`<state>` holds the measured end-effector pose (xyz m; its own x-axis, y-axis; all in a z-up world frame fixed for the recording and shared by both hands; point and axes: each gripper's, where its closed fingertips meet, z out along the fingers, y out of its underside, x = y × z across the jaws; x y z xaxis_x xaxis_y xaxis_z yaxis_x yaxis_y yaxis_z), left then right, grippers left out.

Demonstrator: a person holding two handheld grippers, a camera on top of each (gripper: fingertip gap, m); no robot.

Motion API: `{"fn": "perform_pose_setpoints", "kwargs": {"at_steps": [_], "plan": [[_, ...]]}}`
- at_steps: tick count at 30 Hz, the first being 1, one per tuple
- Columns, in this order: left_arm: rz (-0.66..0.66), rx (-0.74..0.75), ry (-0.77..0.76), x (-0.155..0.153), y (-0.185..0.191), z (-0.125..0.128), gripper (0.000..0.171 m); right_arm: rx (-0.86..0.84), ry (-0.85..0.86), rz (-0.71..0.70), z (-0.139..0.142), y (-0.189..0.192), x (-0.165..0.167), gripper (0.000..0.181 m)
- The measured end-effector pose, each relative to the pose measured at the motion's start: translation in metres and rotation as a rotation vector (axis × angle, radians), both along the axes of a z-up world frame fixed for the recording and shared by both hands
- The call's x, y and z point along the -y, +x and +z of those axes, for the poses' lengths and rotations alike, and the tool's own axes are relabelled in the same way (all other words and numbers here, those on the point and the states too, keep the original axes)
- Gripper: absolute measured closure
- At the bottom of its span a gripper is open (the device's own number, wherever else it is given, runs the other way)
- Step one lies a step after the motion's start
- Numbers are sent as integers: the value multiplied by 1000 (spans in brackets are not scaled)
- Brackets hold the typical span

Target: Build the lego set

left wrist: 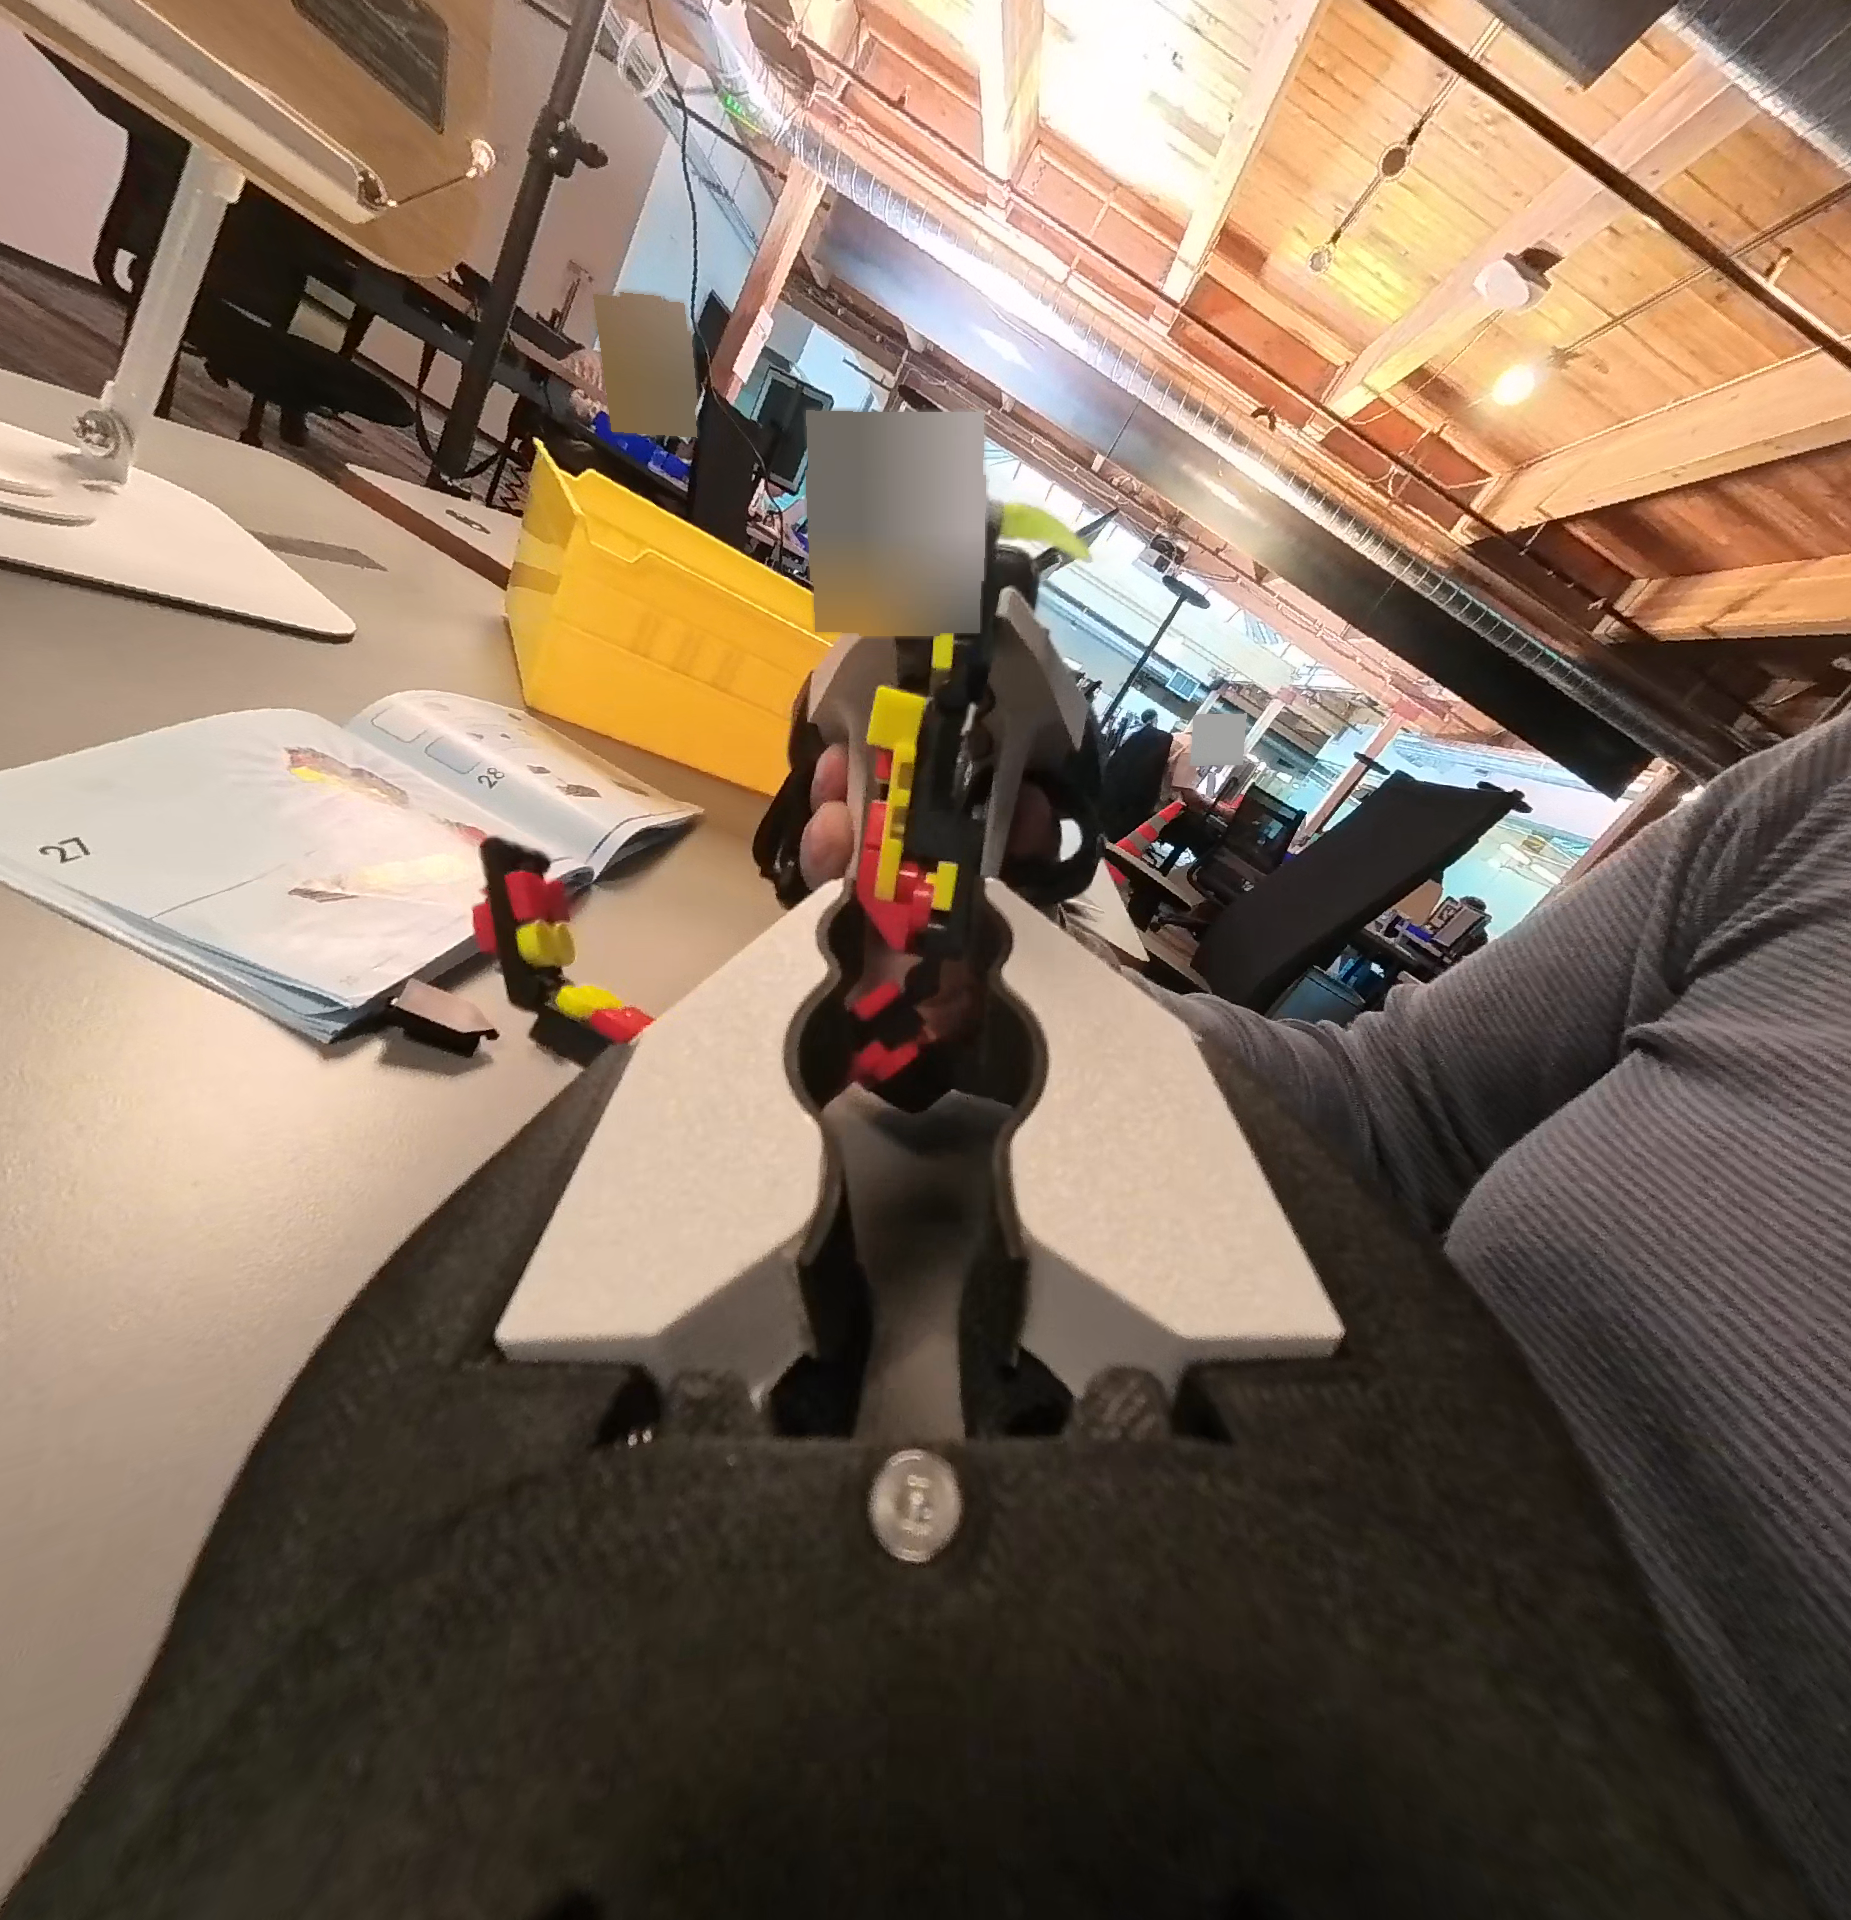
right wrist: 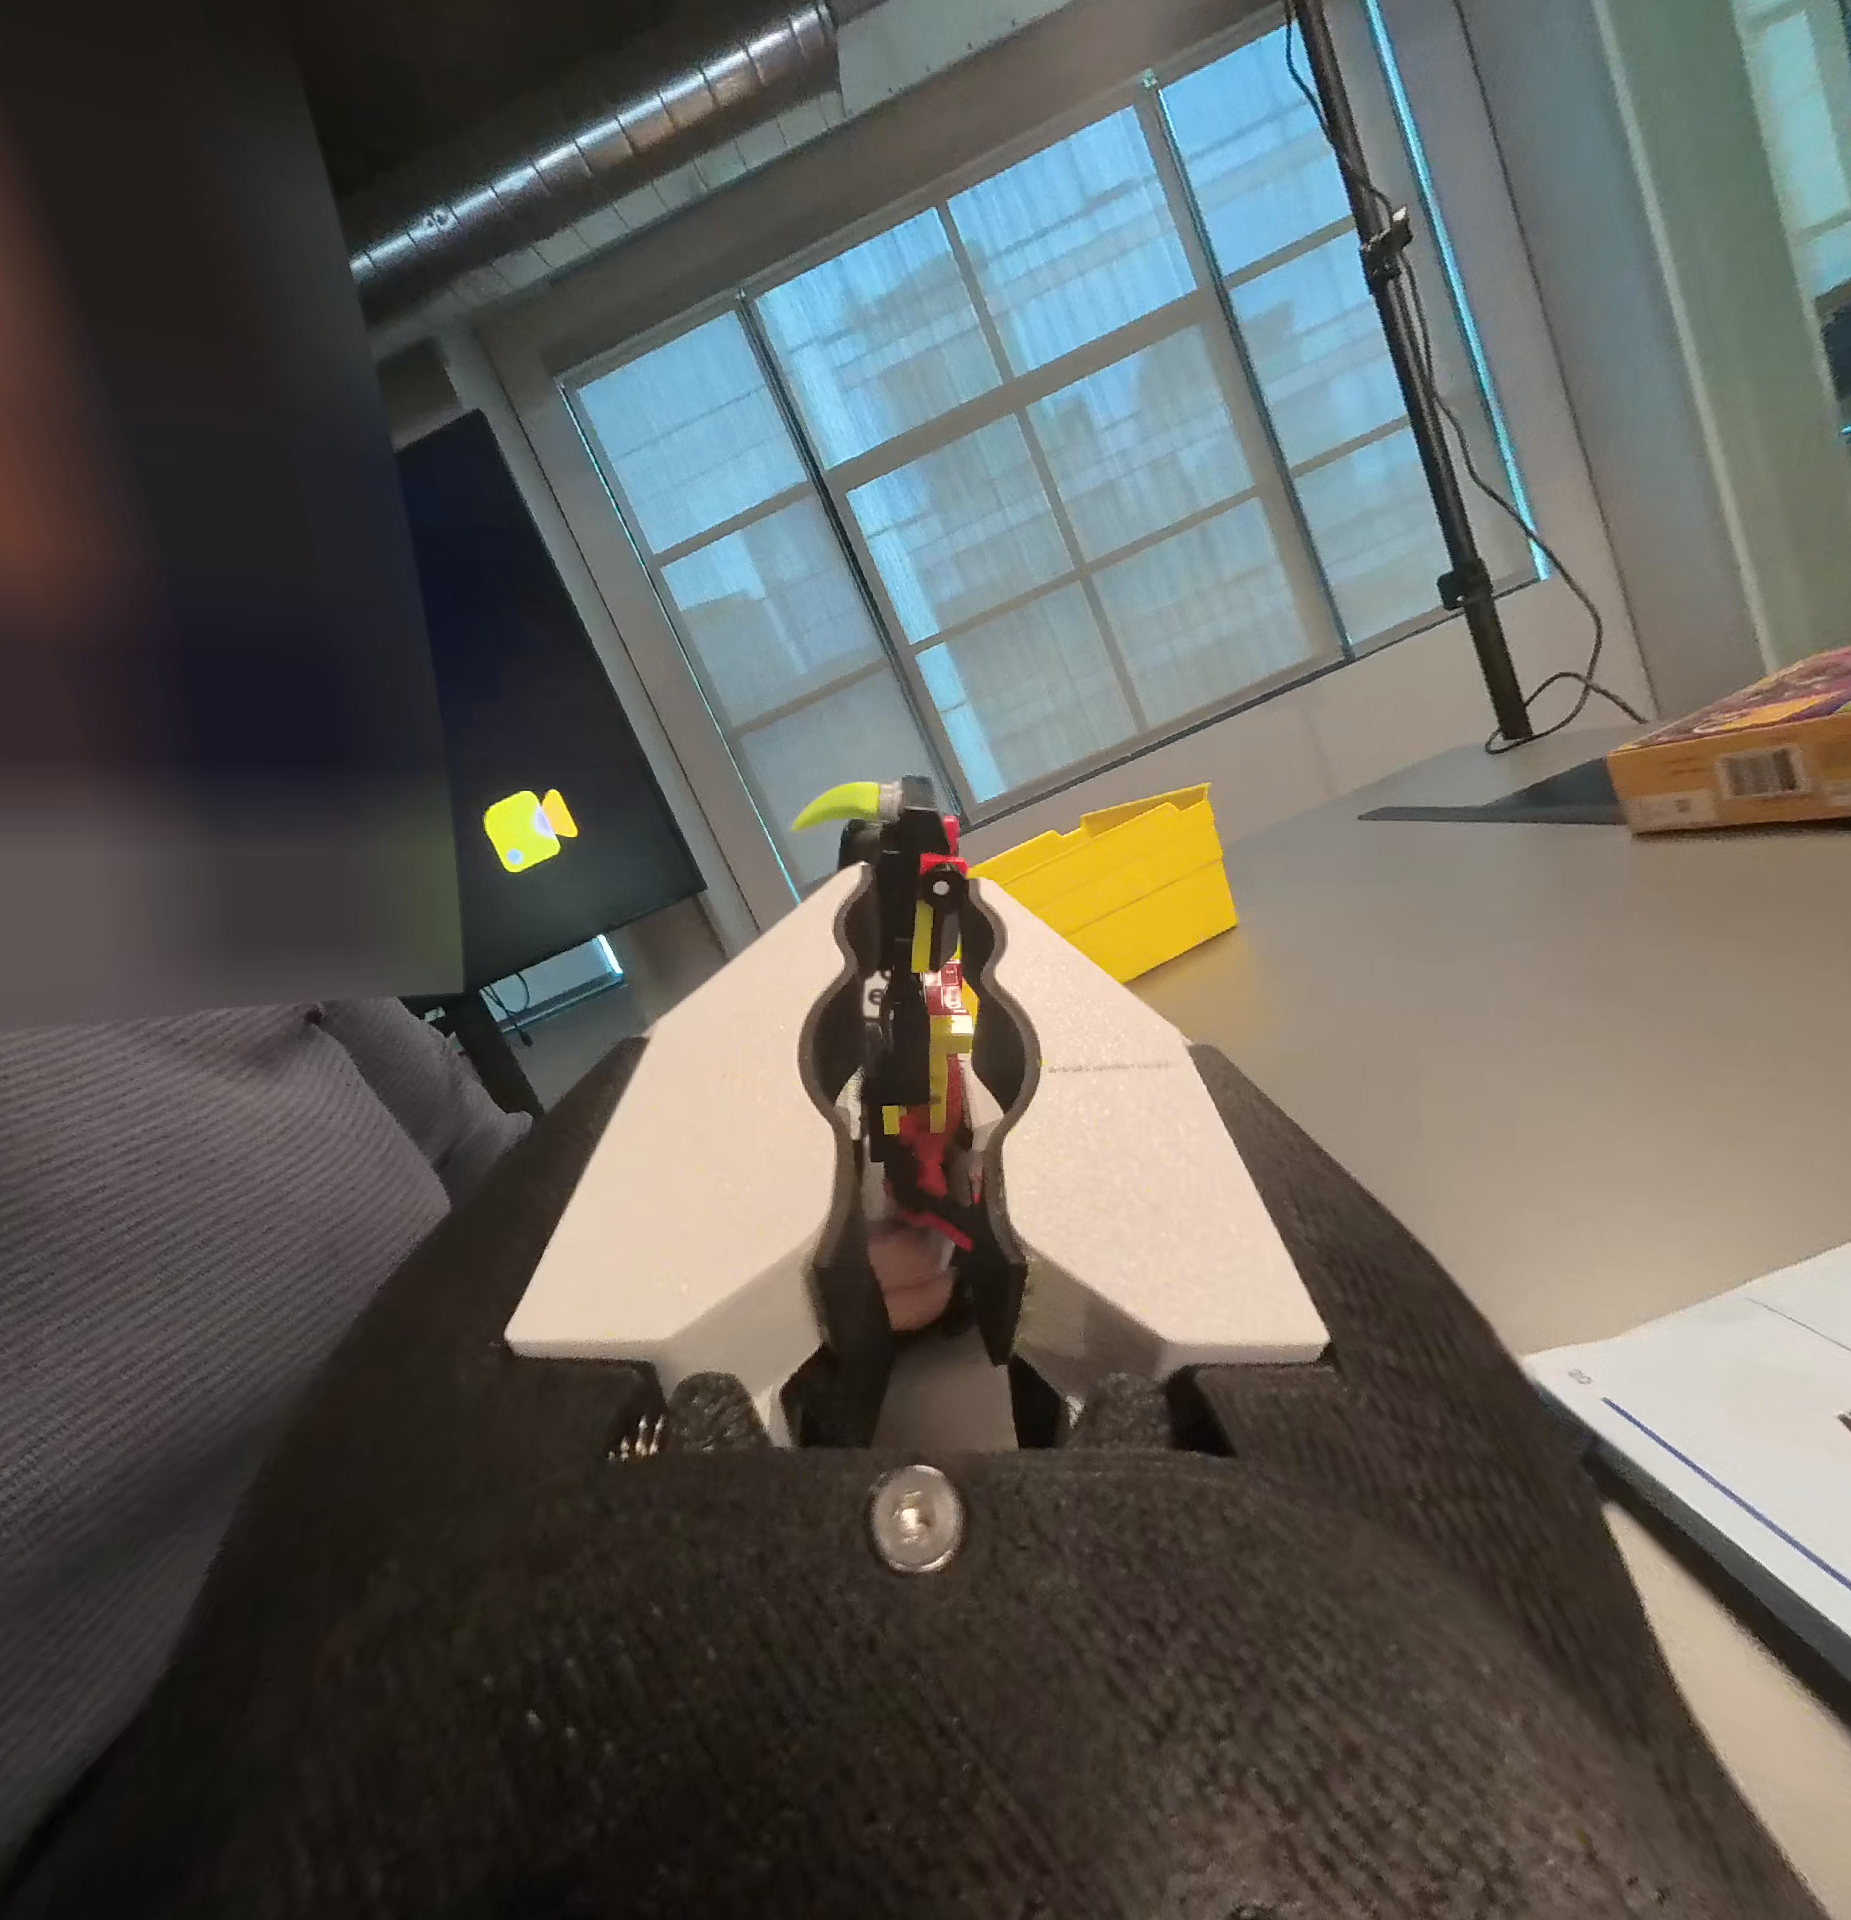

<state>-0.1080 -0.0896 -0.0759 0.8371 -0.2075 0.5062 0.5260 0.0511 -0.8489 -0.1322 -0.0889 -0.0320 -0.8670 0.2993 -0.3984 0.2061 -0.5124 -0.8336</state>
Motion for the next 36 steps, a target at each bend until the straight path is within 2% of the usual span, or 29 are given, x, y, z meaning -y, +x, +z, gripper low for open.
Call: {"fn": "perform_pose_setpoints", "kwargs": {"at_steps": [4,8,15,22,23,25,28,31,34,36], "plan": [[-7,9,-4,-1,0,-1,155,-82,71,-65,1,2,0,168],[-22,15,9,-1,1,1,155,-249,188,-179,6,7,1,168],[-71,65,21,-1,3,3,154,-552,486,-415,6,14,5,168],[-87,77,45,2,3,7,154,-772,685,-624,8,17,11,167],[-82,64,46,2,4,7,154,-795,707,-656,9,17,11,164],[-58,35,42,1,4,7,154,-832,721,-700,11,19,10,139],[56,-44,42,4,-6,9,154,-770,679,-724,11,14,-5,120],[296,-265,-24,14,-29,10,153,-638,634,-696,4,4,-21,119],[559,-530,-97,26,-49,16,153,-321,486,-433,-12,-3,-5,135],[709,-668,-124,34,-57,21,153,-62,309,-260,-19,-10,9,137]]}}
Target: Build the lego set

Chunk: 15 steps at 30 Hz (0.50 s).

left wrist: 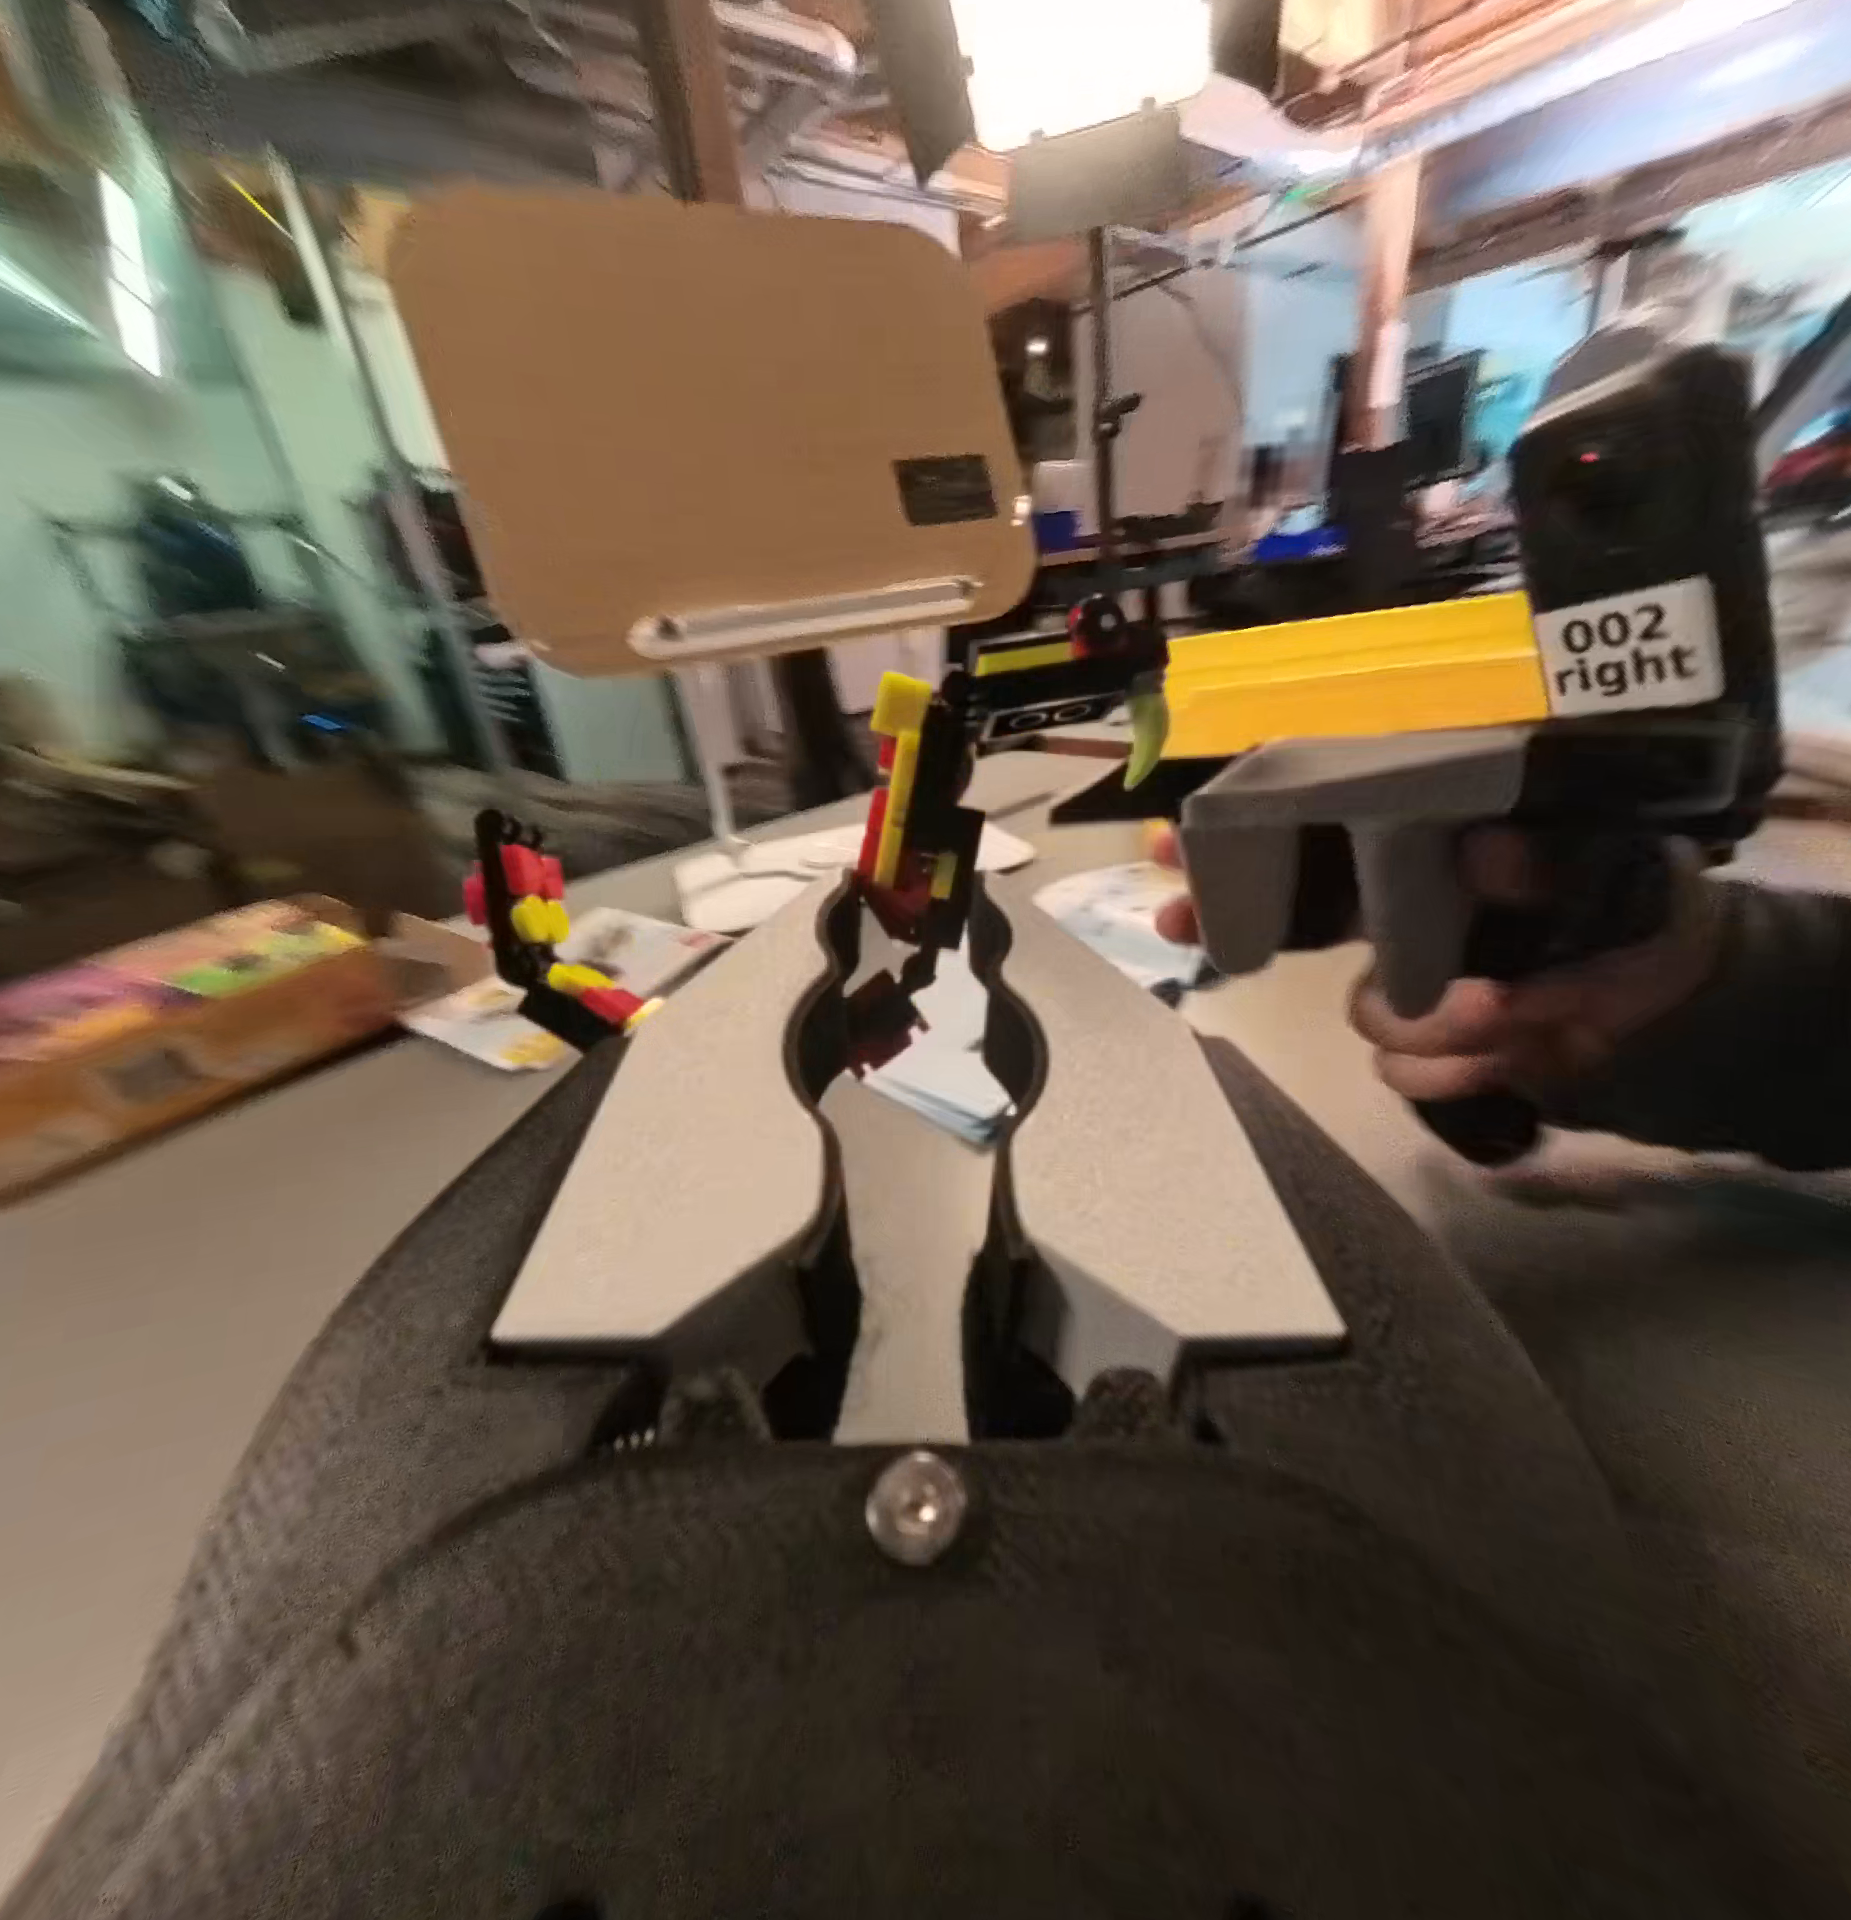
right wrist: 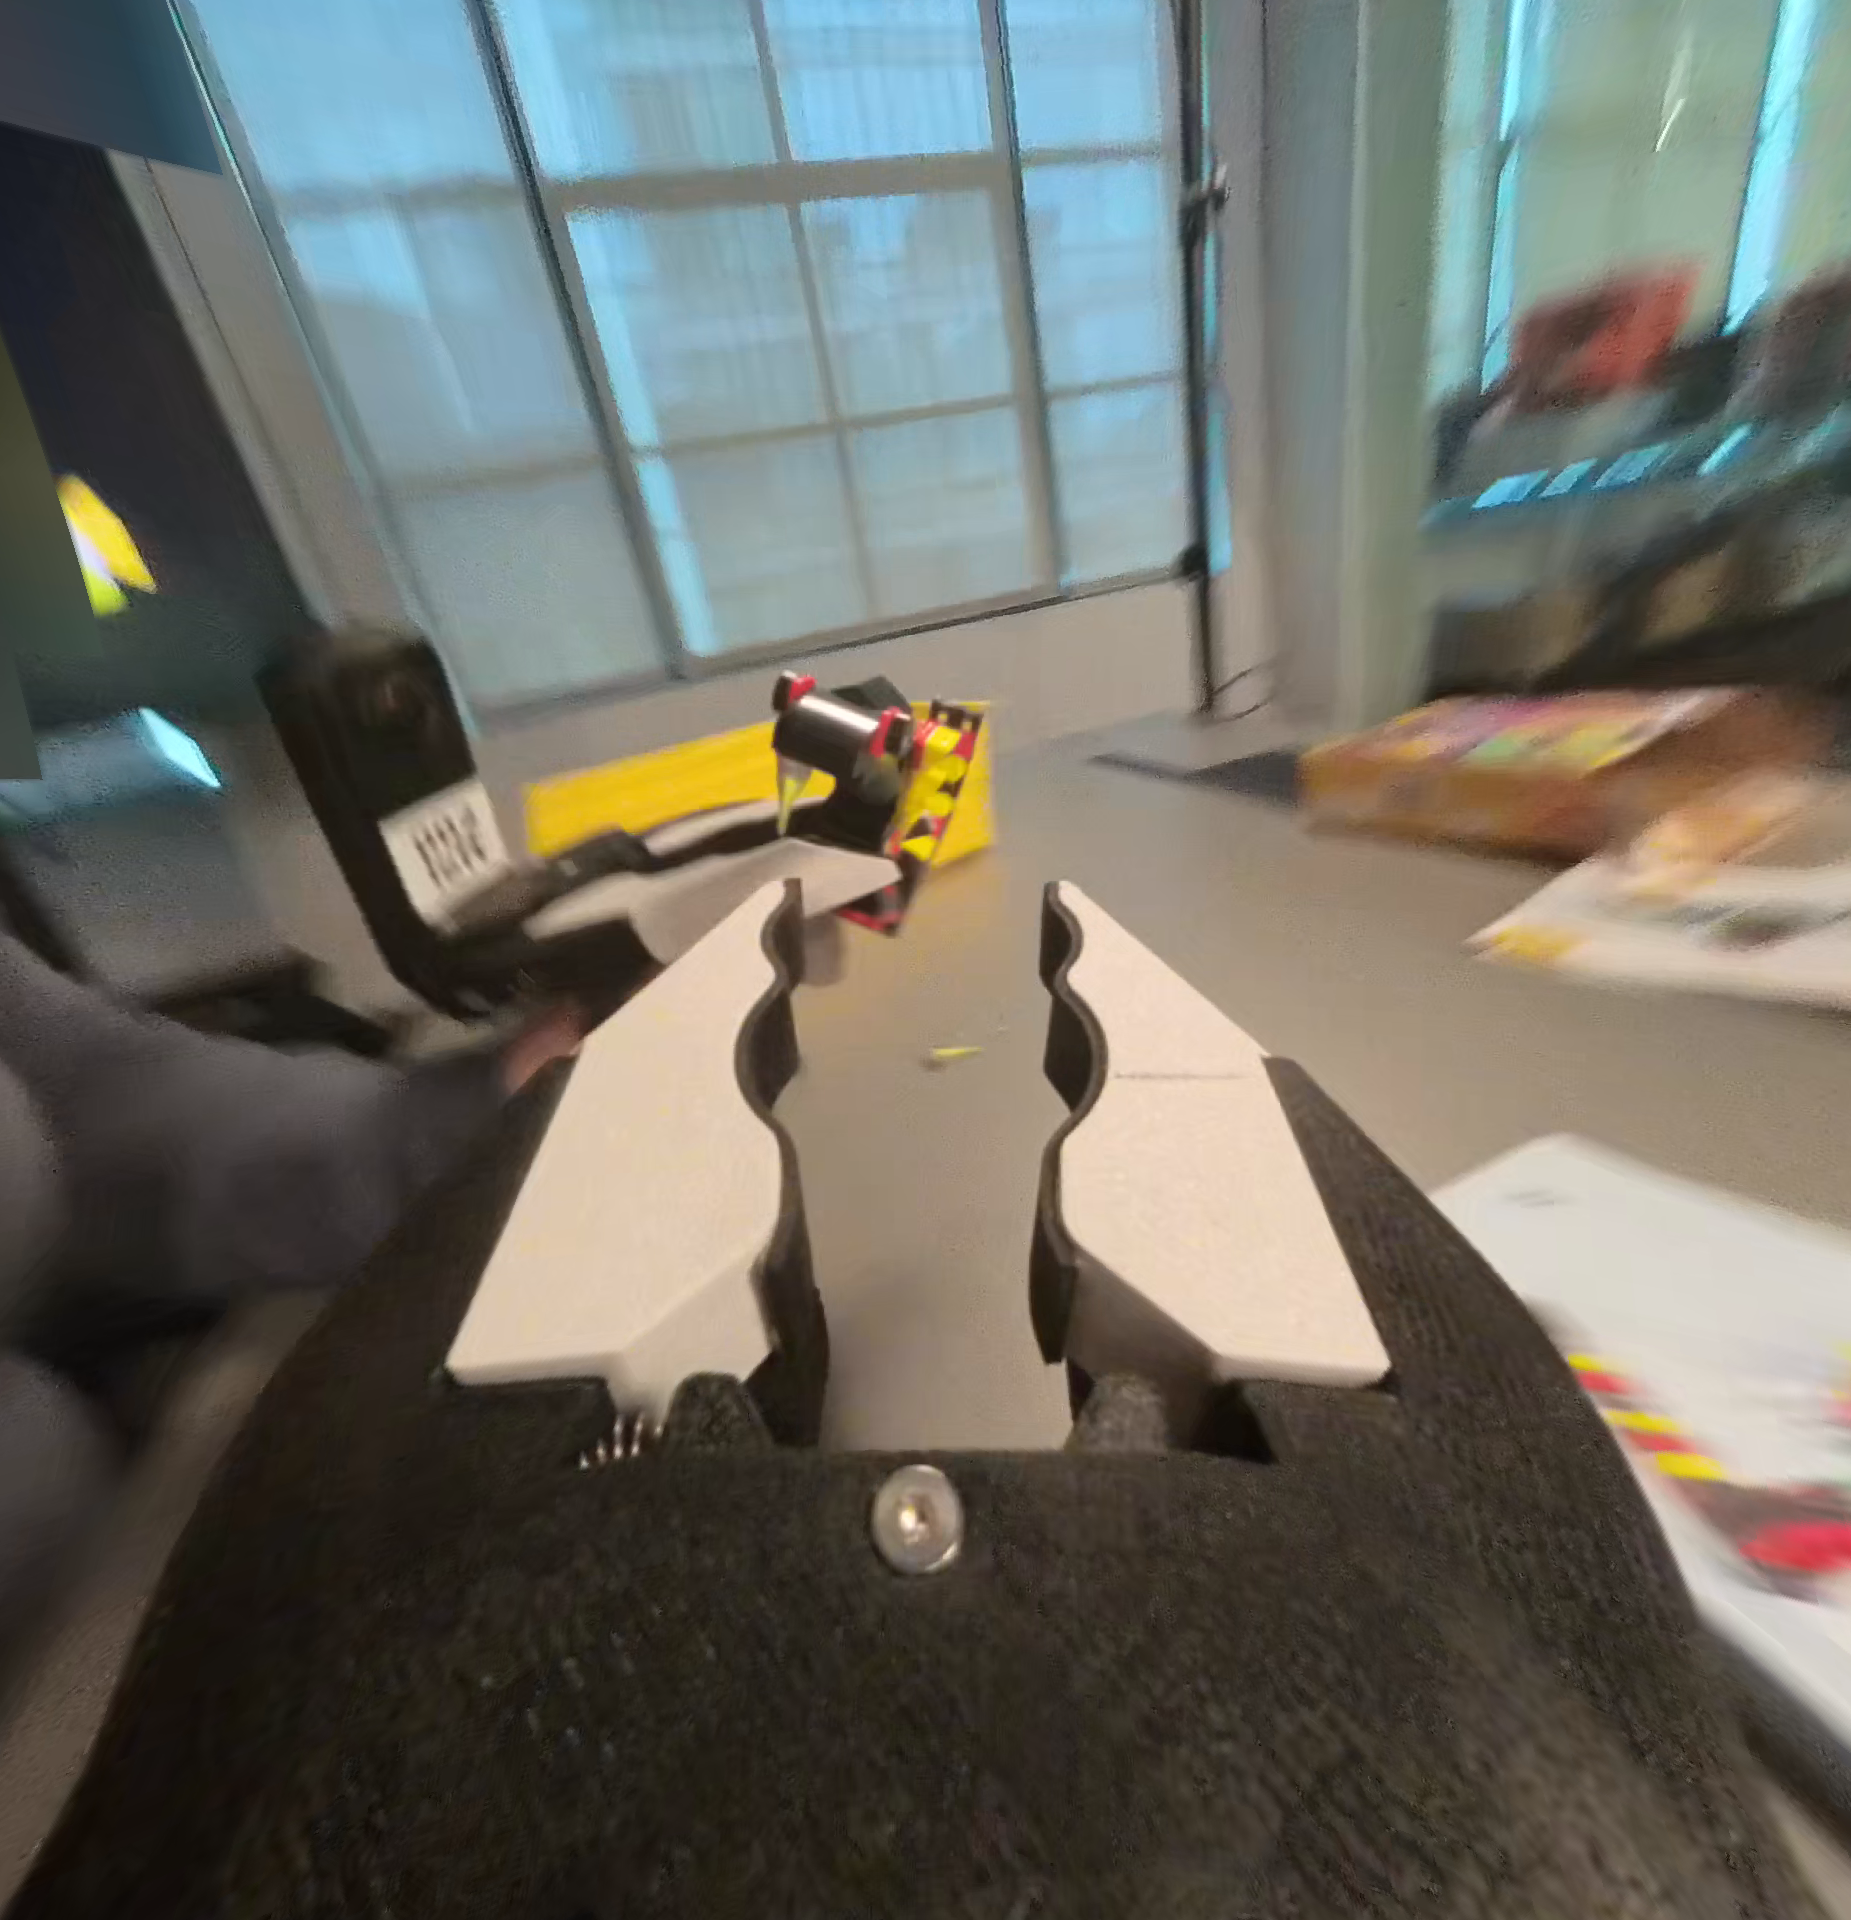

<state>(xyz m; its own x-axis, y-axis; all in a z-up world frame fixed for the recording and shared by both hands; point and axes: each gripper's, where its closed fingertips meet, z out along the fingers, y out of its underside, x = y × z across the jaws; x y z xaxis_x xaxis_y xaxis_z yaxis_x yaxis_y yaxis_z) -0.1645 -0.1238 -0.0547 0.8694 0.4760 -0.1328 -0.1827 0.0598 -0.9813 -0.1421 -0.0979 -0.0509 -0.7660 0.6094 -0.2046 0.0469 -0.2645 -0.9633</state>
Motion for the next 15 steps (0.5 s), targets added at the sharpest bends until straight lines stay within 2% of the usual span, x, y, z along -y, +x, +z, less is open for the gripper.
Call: {"fn": "perform_pose_setpoints", "kwargs": {"at_steps": [2,4,8,12,15], "plan": [[82,-89,-36,2,-1,2,153,151,-195,120,-1,-2,12,137],[124,-138,-70,0,-1,1,153,199,-281,151,-2,-4,18,137],[172,-176,-116,-2,-2,-3,153,135,-199,87,-4,-4,28,134],[195,-211,-151,-2,-4,-5,153,56,-173,-4,4,-7,16,124],[207,-339,-234,-6,1,-7,153,20,-98,-16,17,-5,2,118]]}}
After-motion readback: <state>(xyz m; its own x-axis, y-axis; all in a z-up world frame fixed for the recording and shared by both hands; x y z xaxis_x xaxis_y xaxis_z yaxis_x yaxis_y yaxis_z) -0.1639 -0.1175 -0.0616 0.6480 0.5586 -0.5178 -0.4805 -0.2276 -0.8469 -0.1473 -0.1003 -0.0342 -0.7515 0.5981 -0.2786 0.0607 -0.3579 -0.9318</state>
